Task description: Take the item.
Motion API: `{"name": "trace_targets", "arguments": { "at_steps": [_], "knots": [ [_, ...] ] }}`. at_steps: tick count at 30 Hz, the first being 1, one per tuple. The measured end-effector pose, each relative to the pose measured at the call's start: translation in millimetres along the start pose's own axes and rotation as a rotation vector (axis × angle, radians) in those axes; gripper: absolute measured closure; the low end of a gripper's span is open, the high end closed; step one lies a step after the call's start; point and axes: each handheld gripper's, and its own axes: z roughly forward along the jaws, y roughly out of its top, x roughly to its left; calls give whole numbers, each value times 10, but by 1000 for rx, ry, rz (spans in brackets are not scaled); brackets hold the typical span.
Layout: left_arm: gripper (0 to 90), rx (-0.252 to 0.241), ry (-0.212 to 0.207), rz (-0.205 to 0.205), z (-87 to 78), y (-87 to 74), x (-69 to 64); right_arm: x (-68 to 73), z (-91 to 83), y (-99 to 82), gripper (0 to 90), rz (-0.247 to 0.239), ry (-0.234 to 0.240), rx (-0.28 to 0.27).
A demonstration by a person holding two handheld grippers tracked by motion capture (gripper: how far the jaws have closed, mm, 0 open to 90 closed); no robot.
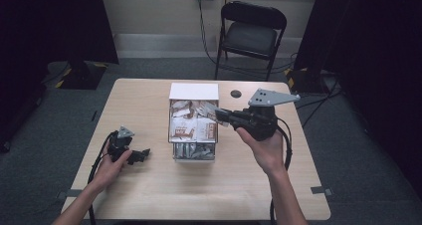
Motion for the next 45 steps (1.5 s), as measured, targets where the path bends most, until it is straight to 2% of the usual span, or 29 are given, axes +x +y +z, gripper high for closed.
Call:
{"name": "trace_targets", "arguments": {
  "at_steps": [23,45],
  "knots": [
    [0,-2,0,-2,1,0,-1,-309,-171,-109,892,62,-84,-1],
    [0,-1,-1,-2,2,0,-1,-576,-70,-328,892,115,-162,67]
  ]
}}
